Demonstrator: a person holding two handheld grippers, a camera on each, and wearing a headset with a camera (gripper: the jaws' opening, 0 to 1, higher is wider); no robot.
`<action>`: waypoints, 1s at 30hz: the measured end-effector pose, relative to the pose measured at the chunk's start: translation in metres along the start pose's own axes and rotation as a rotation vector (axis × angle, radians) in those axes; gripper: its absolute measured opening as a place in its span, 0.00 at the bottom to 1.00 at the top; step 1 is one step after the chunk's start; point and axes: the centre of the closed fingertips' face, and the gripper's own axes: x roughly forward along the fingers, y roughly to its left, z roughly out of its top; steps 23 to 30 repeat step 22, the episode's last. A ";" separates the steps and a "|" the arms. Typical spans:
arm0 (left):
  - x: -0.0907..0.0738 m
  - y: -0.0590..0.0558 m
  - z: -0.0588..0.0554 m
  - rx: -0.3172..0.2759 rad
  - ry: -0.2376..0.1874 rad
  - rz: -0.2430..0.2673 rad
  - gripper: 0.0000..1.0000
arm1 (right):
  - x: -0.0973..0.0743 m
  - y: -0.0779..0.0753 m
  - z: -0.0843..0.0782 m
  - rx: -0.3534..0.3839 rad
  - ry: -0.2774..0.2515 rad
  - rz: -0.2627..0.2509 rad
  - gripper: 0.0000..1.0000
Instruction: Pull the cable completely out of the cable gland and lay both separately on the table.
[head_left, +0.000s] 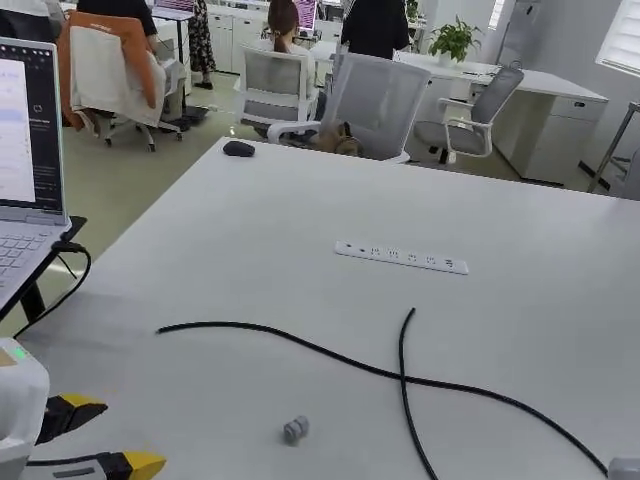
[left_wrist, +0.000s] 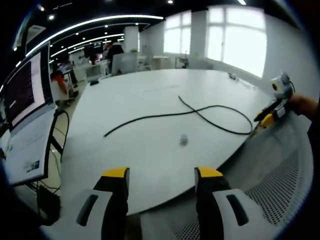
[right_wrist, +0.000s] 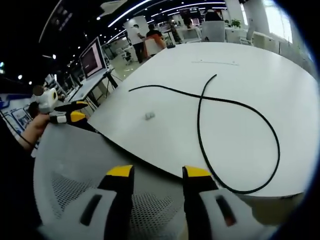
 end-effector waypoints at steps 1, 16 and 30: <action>0.001 0.000 0.000 -0.016 -0.003 0.002 0.55 | 0.000 -0.002 0.001 0.002 -0.003 -0.010 0.43; 0.002 -0.003 -0.005 0.001 0.027 -0.012 0.56 | 0.005 0.006 -0.004 -0.016 0.047 0.003 0.45; 0.002 -0.003 -0.005 0.004 0.031 -0.017 0.55 | 0.010 0.010 -0.010 -0.049 0.091 0.007 0.44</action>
